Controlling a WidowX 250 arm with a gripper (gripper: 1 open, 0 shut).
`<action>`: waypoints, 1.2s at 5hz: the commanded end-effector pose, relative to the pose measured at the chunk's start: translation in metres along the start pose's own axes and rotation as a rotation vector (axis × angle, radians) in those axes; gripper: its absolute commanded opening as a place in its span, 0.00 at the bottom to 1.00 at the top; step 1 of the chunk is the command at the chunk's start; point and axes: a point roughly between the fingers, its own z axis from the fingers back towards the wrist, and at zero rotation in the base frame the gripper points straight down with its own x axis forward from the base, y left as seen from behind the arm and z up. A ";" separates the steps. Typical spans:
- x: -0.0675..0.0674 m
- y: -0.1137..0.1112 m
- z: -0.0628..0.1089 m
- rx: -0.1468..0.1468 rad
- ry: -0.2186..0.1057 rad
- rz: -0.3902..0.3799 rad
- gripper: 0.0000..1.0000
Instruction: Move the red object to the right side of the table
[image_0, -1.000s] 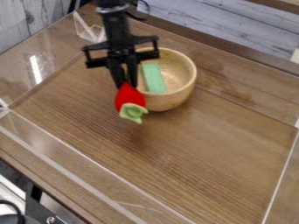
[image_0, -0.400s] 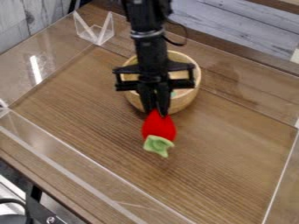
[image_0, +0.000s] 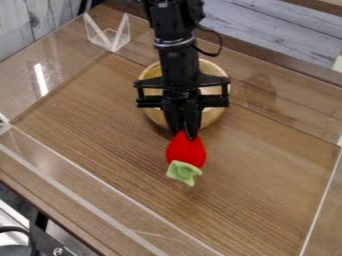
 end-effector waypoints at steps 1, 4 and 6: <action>0.003 -0.014 0.020 -0.019 -0.062 -0.093 0.00; 0.016 -0.045 0.039 -0.007 -0.066 -0.162 0.00; 0.010 -0.066 0.031 0.018 -0.051 -0.234 0.00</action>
